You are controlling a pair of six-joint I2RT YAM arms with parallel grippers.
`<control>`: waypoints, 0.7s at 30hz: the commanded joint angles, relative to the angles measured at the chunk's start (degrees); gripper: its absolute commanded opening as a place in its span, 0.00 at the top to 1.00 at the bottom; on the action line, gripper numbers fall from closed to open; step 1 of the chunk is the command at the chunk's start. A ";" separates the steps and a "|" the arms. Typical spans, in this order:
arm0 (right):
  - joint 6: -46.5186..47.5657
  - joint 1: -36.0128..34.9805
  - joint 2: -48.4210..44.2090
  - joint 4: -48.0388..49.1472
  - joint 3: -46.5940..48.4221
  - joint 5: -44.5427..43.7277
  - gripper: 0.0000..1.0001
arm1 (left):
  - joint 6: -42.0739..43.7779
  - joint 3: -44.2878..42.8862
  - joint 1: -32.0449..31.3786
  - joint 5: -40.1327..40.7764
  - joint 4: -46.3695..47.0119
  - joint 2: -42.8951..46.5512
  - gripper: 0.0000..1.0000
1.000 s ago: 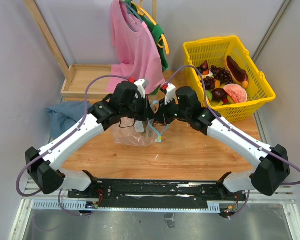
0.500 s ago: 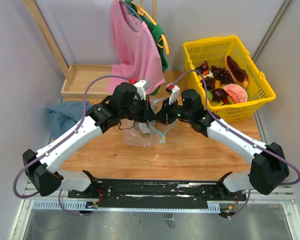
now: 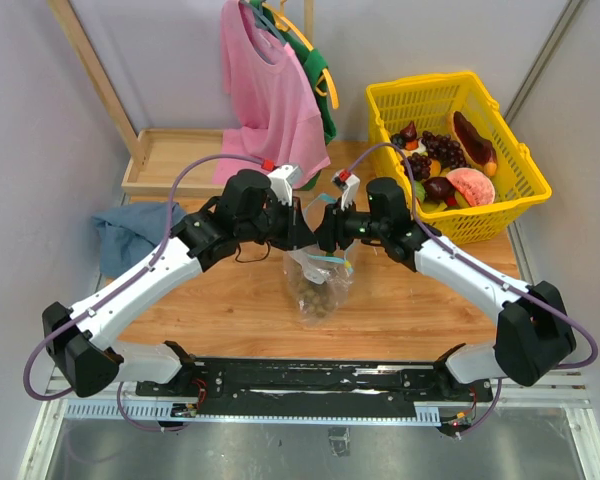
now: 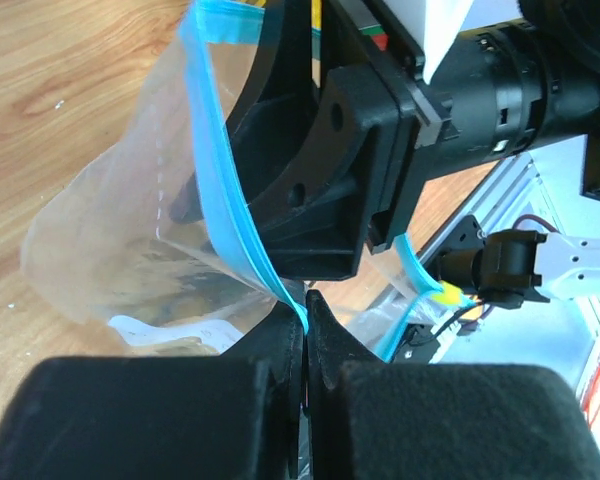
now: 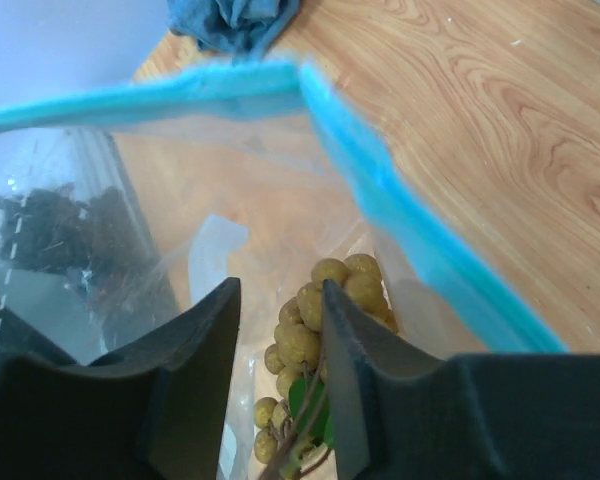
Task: Place the food in the zip-top bag and seal the zipper
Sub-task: Place the fake fruit in the zipper food storage bag.
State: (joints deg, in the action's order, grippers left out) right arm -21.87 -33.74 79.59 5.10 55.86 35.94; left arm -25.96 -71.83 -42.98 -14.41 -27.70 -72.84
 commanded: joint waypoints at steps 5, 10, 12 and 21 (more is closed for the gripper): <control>7.64 0.34 -4.96 -17.18 7.71 -4.63 0.47 | -2.86 0.45 -0.36 8.93 -1.04 -0.75 1.00; 13.06 0.34 -8.61 -27.17 12.93 -8.47 0.38 | -3.27 0.06 -0.27 11.52 -2.05 -1.32 1.00; 15.09 0.35 -9.92 -29.71 14.35 -11.47 0.36 | -2.93 -0.27 -0.22 12.28 -2.41 -1.21 1.00; 22.71 2.23 -12.87 -37.84 19.86 -26.59 0.26 | 0.56 -2.83 0.95 16.31 -6.21 -0.82 1.00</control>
State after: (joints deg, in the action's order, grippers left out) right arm -4.95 -33.45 67.05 -26.24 71.77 17.98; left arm -27.86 -71.92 -42.81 -0.93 -32.40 -73.78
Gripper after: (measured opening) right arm 0.722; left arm 0.011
